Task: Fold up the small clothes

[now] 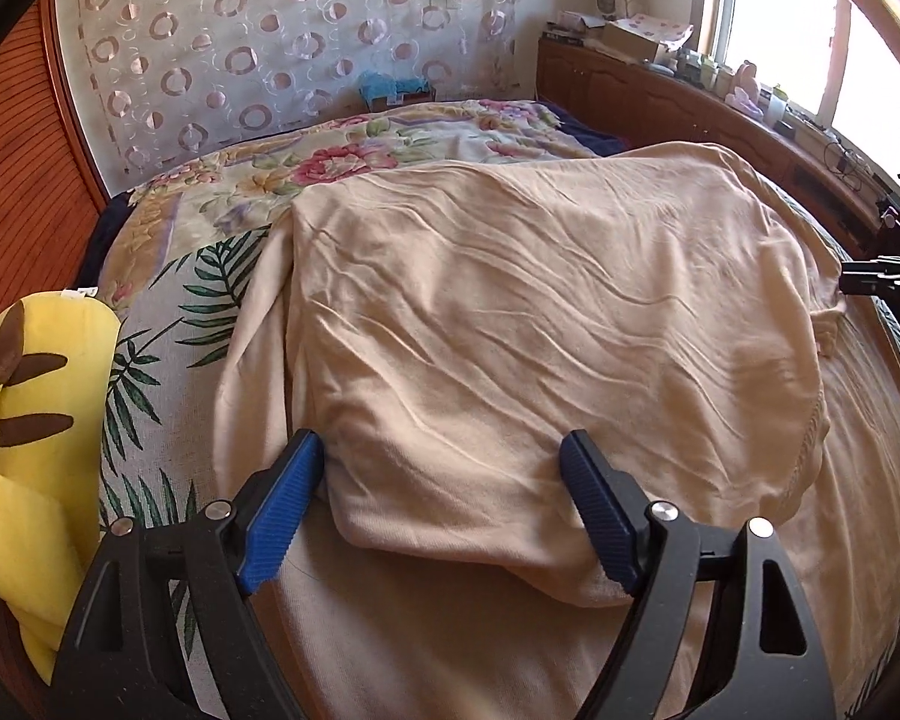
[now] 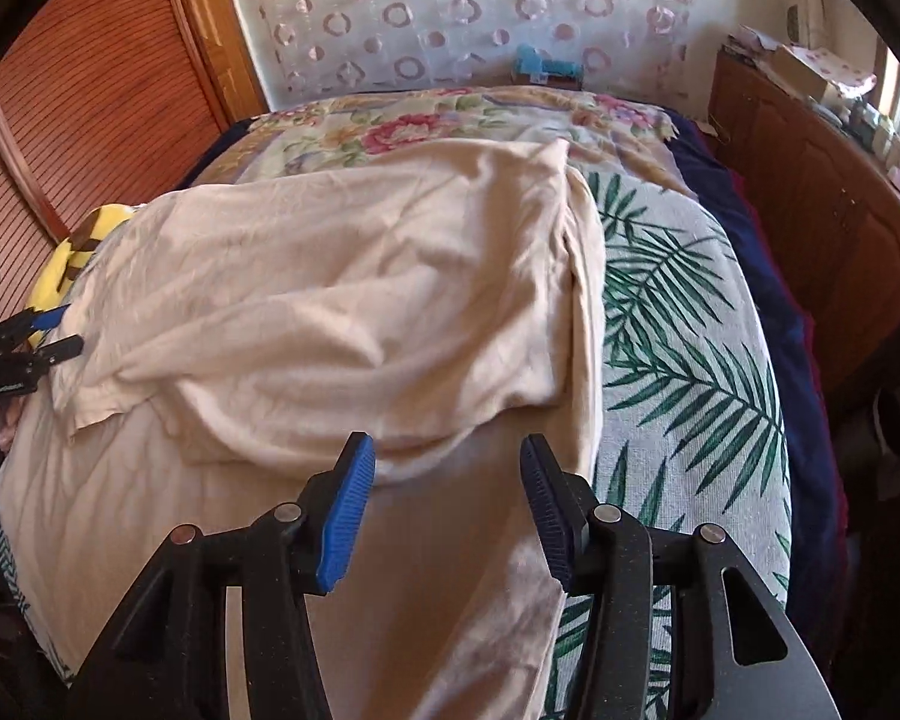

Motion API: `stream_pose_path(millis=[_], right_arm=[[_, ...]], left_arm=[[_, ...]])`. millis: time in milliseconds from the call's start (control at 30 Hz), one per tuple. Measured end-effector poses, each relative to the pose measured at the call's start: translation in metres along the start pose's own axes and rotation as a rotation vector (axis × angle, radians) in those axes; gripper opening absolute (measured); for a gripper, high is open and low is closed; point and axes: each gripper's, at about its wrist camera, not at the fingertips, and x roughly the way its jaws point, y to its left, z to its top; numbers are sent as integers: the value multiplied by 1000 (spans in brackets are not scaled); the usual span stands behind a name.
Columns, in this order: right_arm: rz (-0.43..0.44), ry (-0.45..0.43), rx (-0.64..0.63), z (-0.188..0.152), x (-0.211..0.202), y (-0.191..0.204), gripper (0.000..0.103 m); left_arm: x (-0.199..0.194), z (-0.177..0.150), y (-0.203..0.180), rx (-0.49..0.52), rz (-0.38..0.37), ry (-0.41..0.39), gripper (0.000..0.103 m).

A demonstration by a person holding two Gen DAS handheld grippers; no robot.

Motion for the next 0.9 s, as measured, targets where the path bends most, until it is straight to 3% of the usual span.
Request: stream_pose_path(millis=[167,333,500,700,900], right_arm=[[-3,-29,34,12,2,-21,52],[-73,-49,9,19,11,-26,52],[-135,-87,-63,13,19,-12,52],[-130,-119,-58,8,25,-9,53],[-134,-118,-62,9,28,-1,53]], left_arm=[[1,-1,1,0,-1,1,82],[0,-2,2,0,-1,1,82],[1,-2,1,-1,-1,2,82],[-5,-2,4,-9,-27,14,82],[-26,-5,14,-84,-61,-27,62]])
